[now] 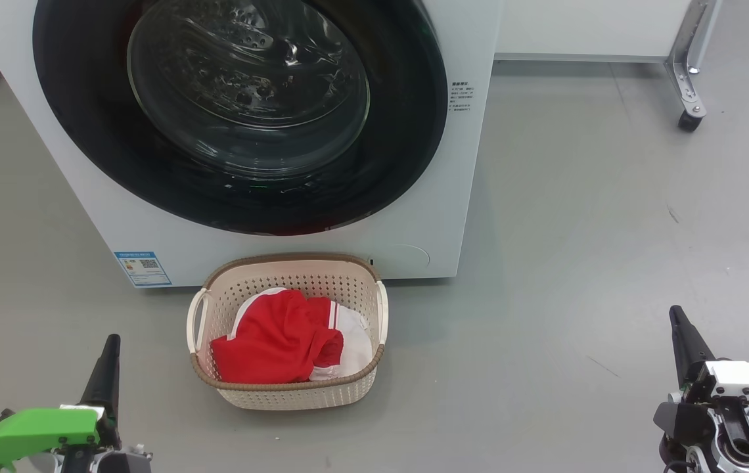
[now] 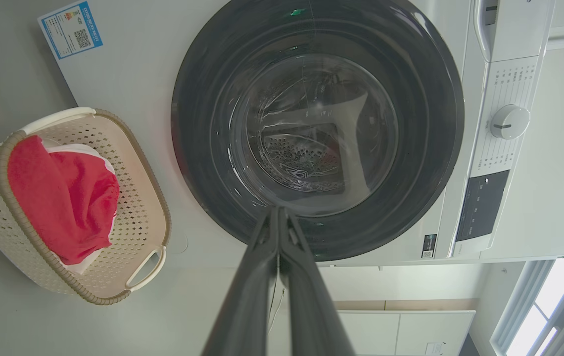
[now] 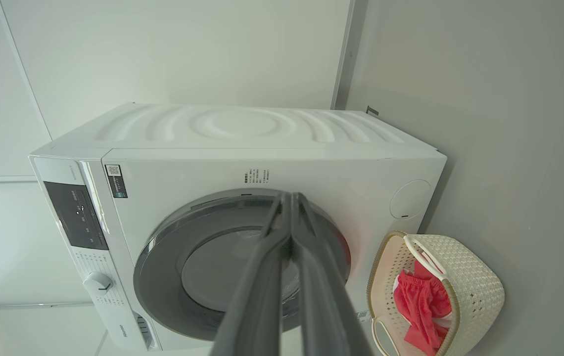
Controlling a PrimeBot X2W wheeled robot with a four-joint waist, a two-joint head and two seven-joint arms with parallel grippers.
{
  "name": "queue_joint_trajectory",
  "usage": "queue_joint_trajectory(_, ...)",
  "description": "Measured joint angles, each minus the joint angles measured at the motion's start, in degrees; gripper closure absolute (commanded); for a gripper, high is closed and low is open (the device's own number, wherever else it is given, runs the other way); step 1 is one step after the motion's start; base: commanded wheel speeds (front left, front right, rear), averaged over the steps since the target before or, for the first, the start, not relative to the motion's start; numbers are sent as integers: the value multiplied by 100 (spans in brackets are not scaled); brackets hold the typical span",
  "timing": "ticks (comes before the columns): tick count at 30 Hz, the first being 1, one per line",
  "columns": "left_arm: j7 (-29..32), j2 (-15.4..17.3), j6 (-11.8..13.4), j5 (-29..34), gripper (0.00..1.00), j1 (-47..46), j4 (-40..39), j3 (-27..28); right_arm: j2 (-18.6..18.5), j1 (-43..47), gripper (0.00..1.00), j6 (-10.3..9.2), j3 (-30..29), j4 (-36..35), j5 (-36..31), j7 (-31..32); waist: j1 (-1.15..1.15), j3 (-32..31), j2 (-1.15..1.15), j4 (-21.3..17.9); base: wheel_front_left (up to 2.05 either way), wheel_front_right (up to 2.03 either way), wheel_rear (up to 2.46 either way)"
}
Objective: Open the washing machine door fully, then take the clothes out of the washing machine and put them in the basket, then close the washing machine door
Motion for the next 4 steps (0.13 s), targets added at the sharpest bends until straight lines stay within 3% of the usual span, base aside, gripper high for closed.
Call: queue_joint_trajectory(4, 0, 0, 0, 0, 100, 0, 0, 0, 0, 0, 100, 0, -2, 0, 0, 1, 0, 0, 0, 0, 0, 0, 0)
